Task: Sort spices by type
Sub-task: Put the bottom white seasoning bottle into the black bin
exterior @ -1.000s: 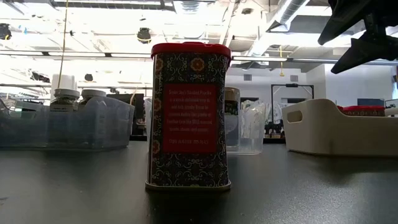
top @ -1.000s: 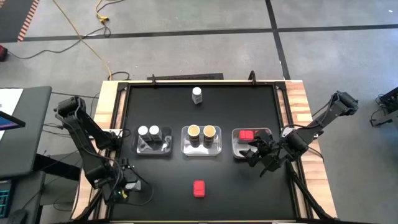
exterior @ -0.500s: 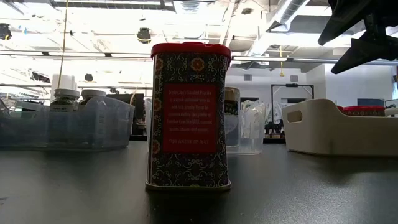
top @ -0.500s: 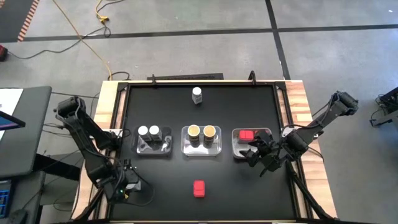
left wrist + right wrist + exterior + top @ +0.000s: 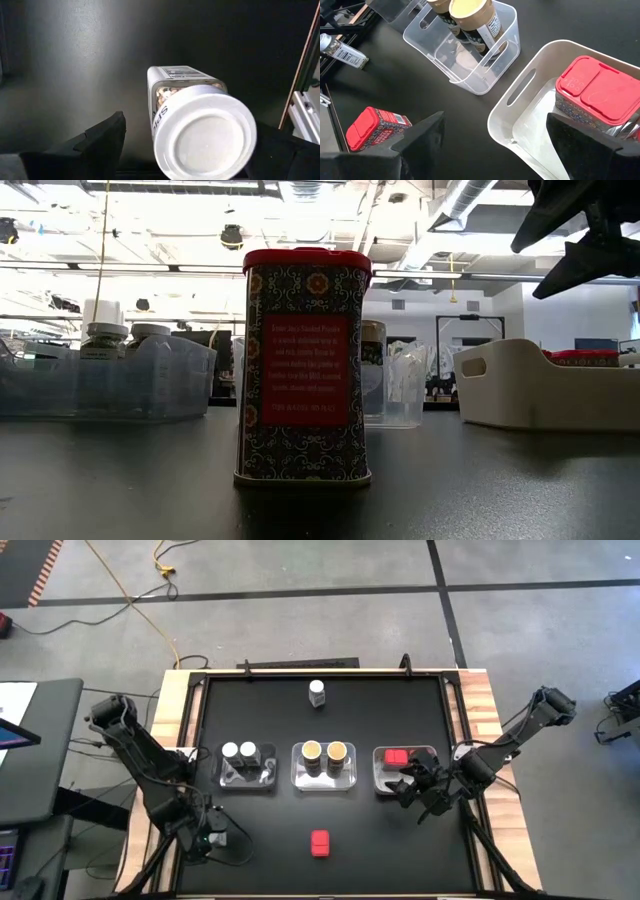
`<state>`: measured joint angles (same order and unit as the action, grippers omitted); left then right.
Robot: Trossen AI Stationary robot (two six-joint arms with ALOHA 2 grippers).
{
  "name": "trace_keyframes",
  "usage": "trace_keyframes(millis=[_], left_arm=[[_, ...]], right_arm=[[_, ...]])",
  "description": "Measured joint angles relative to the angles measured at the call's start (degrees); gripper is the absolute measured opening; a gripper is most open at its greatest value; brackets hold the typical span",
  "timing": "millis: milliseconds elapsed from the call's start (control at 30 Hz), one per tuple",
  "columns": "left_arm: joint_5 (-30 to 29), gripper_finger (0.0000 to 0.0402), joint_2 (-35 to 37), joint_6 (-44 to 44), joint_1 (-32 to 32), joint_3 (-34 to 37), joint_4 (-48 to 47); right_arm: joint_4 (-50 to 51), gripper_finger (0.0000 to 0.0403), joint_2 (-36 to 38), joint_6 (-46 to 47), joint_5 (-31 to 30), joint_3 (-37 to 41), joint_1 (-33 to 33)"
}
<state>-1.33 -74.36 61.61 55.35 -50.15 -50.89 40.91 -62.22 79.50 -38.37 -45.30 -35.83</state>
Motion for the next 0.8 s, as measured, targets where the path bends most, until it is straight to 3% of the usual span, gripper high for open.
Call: trace_keyframes(millis=[800], left_arm=[[-2.40, 0.0334, 2.07, 1.75, 0.00, -0.02, -0.81]], right_arm=[[0.35, 0.0372, -0.01, 0.16, -0.02, 0.00, 0.00]])
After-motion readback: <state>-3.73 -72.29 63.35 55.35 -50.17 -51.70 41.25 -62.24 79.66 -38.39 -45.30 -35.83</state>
